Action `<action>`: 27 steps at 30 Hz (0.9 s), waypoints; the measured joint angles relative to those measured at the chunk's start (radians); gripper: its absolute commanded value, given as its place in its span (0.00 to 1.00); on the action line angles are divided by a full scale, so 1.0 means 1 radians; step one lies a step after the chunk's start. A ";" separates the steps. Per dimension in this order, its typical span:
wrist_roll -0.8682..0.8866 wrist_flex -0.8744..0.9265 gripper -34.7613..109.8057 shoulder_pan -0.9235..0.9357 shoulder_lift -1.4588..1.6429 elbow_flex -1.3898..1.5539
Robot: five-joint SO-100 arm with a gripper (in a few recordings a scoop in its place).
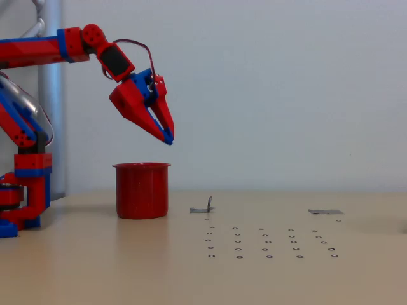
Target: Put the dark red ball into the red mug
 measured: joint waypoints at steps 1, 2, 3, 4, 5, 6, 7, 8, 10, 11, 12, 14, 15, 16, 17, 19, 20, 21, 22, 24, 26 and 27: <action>0.032 -0.031 0.23 0.021 0.025 0.017; 0.066 -0.057 0.23 0.043 0.051 0.031; 0.104 -0.080 0.23 0.063 0.072 0.048; 0.138 -0.091 0.23 0.080 0.092 0.061; 0.172 -0.094 0.23 0.092 0.106 0.074; 0.213 -0.100 0.23 0.103 0.117 0.087; 0.265 -0.100 0.23 0.114 0.124 0.097; 0.319 -0.100 0.23 0.127 0.129 0.101; 0.397 -0.097 0.23 0.155 0.152 0.115; 0.440 -0.089 0.23 0.163 0.163 0.117; 0.485 -0.069 0.23 0.169 0.179 0.129; 0.569 -0.018 0.23 0.176 0.219 0.172; 0.601 0.012 0.23 0.183 0.233 0.193; 0.624 0.043 0.23 0.187 0.247 0.216; 0.641 0.077 0.23 0.187 0.270 0.242; 0.653 0.135 0.23 0.183 0.328 0.298; 0.653 0.155 0.23 0.181 0.365 0.328; 0.653 0.164 0.23 0.181 0.405 0.360; 0.652 0.169 0.23 0.181 0.449 0.400; 0.635 0.175 0.23 0.181 0.543 0.479; 0.604 0.181 0.23 0.170 0.630 0.557; 0.592 0.181 0.23 0.164 0.675 0.595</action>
